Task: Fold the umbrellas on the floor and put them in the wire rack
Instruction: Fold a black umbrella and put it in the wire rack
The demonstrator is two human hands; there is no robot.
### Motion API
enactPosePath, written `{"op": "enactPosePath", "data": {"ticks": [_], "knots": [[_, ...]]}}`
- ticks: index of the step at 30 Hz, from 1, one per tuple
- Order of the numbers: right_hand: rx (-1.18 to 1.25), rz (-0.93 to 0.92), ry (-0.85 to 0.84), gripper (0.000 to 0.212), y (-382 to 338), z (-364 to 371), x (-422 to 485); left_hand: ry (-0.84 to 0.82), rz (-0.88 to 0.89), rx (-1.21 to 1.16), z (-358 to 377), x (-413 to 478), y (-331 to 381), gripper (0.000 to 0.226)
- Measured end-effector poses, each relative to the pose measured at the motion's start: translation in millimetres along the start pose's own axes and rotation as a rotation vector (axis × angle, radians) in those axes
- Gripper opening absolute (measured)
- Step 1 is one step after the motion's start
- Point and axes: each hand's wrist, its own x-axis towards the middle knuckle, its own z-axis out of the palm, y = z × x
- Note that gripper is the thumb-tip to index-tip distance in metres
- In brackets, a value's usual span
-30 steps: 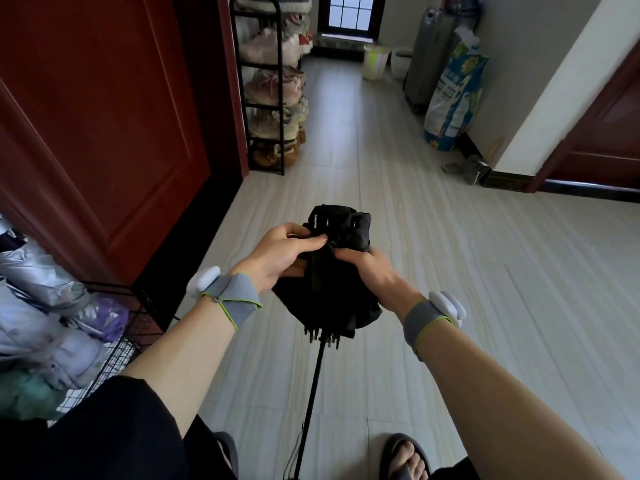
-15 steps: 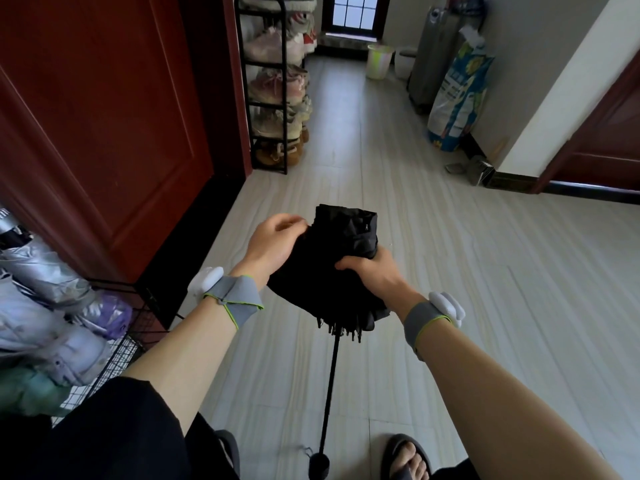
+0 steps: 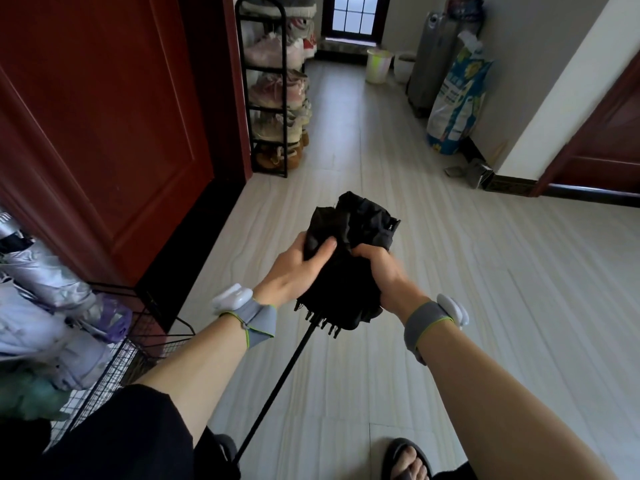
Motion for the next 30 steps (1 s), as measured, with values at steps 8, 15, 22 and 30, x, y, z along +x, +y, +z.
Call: {"op": "enactPosePath", "data": {"ticks": [8, 15, 22, 30], "knots": [[-0.12, -0.025, -0.205, 0.041, 2, -1, 1, 0.05, 0.036, 0.042, 8, 10, 5, 0.035], [-0.461, -0.253, -0.241, 0.071, 17, 10, 10, -0.19, -0.328, -0.241, 7, 11, 11, 0.046], [-0.61, -0.242, -0.023, 0.056, 23, 2, 17, -0.394, -0.291, -0.153, -16, 2, 18, 0.054], [-0.298, -0.127, -0.069, 0.014, 7, -7, 4, -0.198, -0.215, -0.183, -22, 3, 0, 0.07]]}}
